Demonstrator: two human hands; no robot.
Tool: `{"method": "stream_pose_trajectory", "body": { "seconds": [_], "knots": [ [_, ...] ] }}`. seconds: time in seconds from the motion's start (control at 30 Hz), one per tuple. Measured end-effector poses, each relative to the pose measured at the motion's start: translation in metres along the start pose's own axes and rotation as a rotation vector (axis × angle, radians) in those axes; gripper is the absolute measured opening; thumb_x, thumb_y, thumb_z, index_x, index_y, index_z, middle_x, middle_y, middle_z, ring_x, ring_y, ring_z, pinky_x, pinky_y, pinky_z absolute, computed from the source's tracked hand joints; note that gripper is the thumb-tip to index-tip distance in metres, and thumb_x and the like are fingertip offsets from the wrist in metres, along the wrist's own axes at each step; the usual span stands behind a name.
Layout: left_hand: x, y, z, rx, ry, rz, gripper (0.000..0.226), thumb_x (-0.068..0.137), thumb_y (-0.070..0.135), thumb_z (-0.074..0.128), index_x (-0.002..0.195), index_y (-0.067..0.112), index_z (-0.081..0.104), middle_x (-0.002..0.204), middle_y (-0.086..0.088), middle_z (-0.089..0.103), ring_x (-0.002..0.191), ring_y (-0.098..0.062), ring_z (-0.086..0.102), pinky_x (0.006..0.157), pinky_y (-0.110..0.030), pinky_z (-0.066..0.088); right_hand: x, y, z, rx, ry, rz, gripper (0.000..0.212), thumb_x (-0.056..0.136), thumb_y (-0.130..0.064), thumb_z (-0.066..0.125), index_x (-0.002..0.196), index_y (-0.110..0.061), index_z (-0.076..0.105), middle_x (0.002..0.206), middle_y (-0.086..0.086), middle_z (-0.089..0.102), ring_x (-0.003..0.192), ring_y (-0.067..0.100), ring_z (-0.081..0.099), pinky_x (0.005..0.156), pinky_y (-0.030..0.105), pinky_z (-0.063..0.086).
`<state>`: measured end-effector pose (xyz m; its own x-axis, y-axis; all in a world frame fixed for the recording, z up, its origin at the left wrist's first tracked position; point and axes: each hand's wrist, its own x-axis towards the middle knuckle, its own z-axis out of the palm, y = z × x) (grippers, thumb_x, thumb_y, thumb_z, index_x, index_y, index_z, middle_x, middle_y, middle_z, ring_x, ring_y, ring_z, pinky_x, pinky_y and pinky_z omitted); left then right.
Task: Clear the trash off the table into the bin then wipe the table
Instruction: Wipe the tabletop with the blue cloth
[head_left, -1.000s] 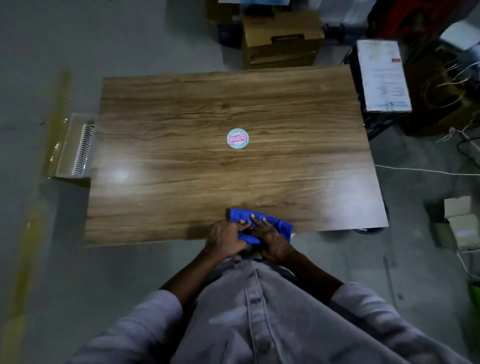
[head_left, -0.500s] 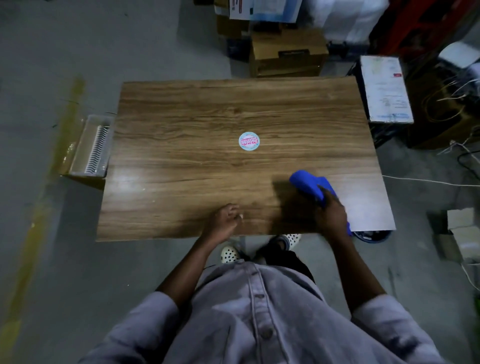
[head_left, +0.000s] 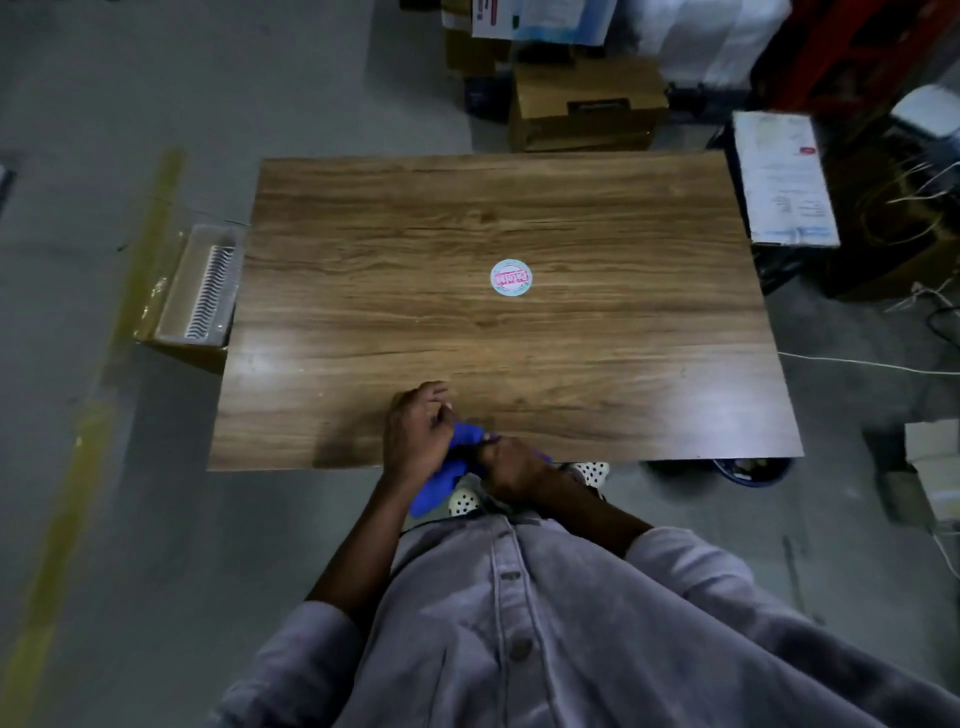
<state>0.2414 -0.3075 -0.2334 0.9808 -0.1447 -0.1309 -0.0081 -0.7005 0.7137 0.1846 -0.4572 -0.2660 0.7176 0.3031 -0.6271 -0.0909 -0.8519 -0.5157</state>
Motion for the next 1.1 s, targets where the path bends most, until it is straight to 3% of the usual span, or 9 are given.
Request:
{"method": "stream_pose_trajectory", "body": {
  "seconds": [0.1,0.2,0.37,0.5,0.6,0.73,0.93,1.03,1.1],
  "knots": [
    [0.003,0.002,0.005,-0.052,-0.032,-0.01,0.028,0.087,0.002,0.068,0.114,0.01,0.073,0.101,-0.005,0.075,0.103,-0.023,0.064,0.086,-0.018,0.038,-0.02,0.01,-0.015,0.294,0.033,-0.023,0.045,0.091,-0.011,0.055,0.136,-0.006,0.063,0.134,0.018,0.065,0.121,0.031,0.063,0.103,0.039,0.046],
    [0.005,-0.004,0.013,-0.139,-0.043,-0.091,0.028,0.087,0.002,0.066,0.112,0.013,0.073,0.101,-0.004,0.076,0.1,-0.021,0.069,0.09,-0.027,0.051,-0.057,0.05,-0.043,0.453,0.314,0.023,0.048,0.089,-0.02,0.05,0.133,-0.01,0.063,0.127,0.013,0.068,0.117,0.022,0.064,0.103,0.034,0.047],
    [0.023,0.003,0.033,-0.088,-0.062,-0.133,0.03,0.089,0.007,0.065,0.118,0.012,0.071,0.106,-0.008,0.075,0.107,-0.025,0.065,0.091,-0.034,0.052,-0.111,0.118,-0.087,0.447,0.92,0.501,0.078,0.072,-0.021,0.04,0.149,-0.028,0.051,0.115,0.027,0.07,0.101,0.047,0.065,0.082,0.042,0.049],
    [0.042,0.016,0.053,-0.016,-0.104,-0.125,0.034,0.089,0.014,0.067,0.123,0.015,0.07,0.116,-0.01,0.07,0.117,-0.028,0.058,0.098,-0.038,0.049,-0.074,0.132,-0.072,0.386,0.663,0.706,0.065,0.093,-0.019,0.047,0.157,-0.025,0.034,0.152,0.029,0.042,0.127,0.051,0.052,0.099,0.052,0.043],
    [0.054,0.022,0.068,0.013,-0.124,-0.107,0.035,0.084,0.013,0.067,0.119,0.017,0.071,0.115,-0.009,0.071,0.116,-0.029,0.059,0.099,-0.038,0.048,-0.013,0.084,-0.047,0.129,0.306,0.71,0.066,0.103,-0.028,0.041,0.162,-0.034,0.013,0.17,0.012,0.002,0.149,0.053,0.018,0.11,0.068,0.032],
    [0.078,0.027,0.079,-0.083,-0.055,-0.131,0.029,0.084,0.014,0.061,0.109,0.013,0.075,0.109,-0.009,0.074,0.107,-0.031,0.063,0.096,-0.034,0.045,0.021,0.046,-0.082,0.255,0.203,0.239,0.064,0.085,-0.033,0.045,0.148,-0.022,0.051,0.144,0.018,0.057,0.126,0.04,0.058,0.103,0.042,0.045],
    [0.141,0.014,0.078,-0.027,0.019,-0.122,0.036,0.08,0.031,0.056,0.103,0.011,0.075,0.097,-0.014,0.073,0.099,-0.036,0.064,0.093,-0.042,0.05,-0.012,0.101,-0.182,0.516,0.644,0.418,0.064,0.079,-0.043,0.047,0.138,-0.025,0.062,0.115,0.019,0.072,0.108,0.037,0.068,0.093,0.046,0.054],
    [0.188,0.008,0.084,0.167,0.01,-0.025,0.058,0.078,0.037,0.055,0.124,0.005,0.066,0.125,-0.021,0.065,0.125,-0.04,0.054,0.111,-0.045,0.035,-0.004,0.136,-0.22,0.503,0.89,0.59,0.051,0.095,-0.014,0.053,0.144,-0.028,0.055,0.116,0.025,0.069,0.107,0.045,0.064,0.093,0.051,0.051],
    [0.223,0.011,0.086,0.258,0.001,0.03,0.066,0.081,0.037,0.056,0.139,0.006,0.056,0.146,-0.021,0.052,0.142,-0.04,0.04,0.118,-0.048,0.026,0.02,0.156,-0.229,0.458,0.86,0.62,0.056,0.092,-0.023,0.05,0.148,-0.03,0.049,0.132,0.025,0.06,0.118,0.047,0.057,0.098,0.055,0.048]
  ]
}}
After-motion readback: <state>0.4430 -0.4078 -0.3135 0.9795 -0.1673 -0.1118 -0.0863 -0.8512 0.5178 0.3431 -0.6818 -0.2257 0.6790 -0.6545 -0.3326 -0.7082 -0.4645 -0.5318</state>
